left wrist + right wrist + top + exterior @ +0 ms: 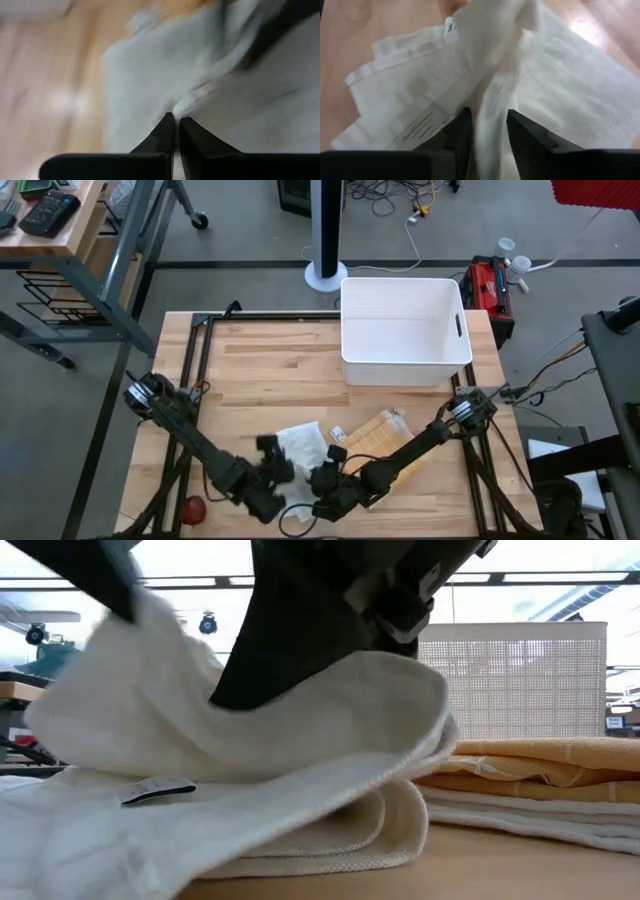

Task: Fold towel
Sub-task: Fold the white checkered towel

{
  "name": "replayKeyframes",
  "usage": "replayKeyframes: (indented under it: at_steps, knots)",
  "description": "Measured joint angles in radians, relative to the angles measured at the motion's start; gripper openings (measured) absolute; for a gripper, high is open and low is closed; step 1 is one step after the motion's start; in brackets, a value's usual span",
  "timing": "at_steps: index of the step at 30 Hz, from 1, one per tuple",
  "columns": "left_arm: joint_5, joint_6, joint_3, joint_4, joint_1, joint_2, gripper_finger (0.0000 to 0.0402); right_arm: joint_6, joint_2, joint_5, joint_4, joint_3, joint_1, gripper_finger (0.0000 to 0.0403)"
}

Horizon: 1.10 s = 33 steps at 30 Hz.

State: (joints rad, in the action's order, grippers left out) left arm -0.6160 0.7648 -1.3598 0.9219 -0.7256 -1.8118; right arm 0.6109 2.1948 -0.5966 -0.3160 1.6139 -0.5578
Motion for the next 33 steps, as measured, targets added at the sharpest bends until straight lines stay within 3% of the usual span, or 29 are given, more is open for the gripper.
replayKeyframes:
  at_steps: [2, 4, 6, 9, 12, 15, 19, 27, 30, 33]
  knots:
    - [0.012, -0.108, -0.021, -0.070, -0.034, -0.001, 0.0006, 0.003, 0.000, 0.003, -0.006, -0.001, -0.001, 0.0128]
    - [-0.049, -0.055, -0.051, 0.065, -0.071, -0.001, 0.0005, 0.016, 0.000, -0.004, -0.009, -0.001, -0.002, 0.0139]
    - [-0.146, 0.009, -0.072, 0.060, -0.105, 0.001, 0.0006, 0.021, 0.000, -0.010, -0.012, 0.000, 0.000, 0.0147]
    - [-0.117, -0.084, -0.104, 0.000, -0.133, 0.004, 0.0016, 0.021, 0.000, -0.016, -0.012, 0.000, 0.002, 0.0155]
    - [-0.160, 0.048, -0.098, -0.003, -0.155, -0.001, 0.0034, 0.020, 0.000, -0.012, -0.015, -0.001, 0.001, 0.0159]
    - [-0.078, 0.082, -0.074, -0.075, -0.153, -0.008, 0.0059, 0.021, 0.000, -0.003, -0.014, -0.001, -0.003, 0.0160]
    - [0.045, 0.256, 0.003, -0.067, -0.153, -0.043, 0.0094, 0.025, 0.000, 0.014, -0.012, -0.001, -0.013, 0.0158]
    - [0.065, 0.389, 0.145, -0.328, -0.173, -0.053, 0.0142, 0.021, -0.016, 0.020, -0.004, -0.001, -0.029, 0.0159]
    - [0.063, 0.367, 0.135, -0.382, -0.178, -0.052, 0.0142, 0.015, -0.017, 0.018, -0.002, -0.001, -0.028, 0.0155]
    - [0.066, 0.219, 0.102, -0.498, -0.191, -0.047, 0.0135, -0.039, -0.018, 0.018, 0.008, -0.001, -0.027, 0.0154]
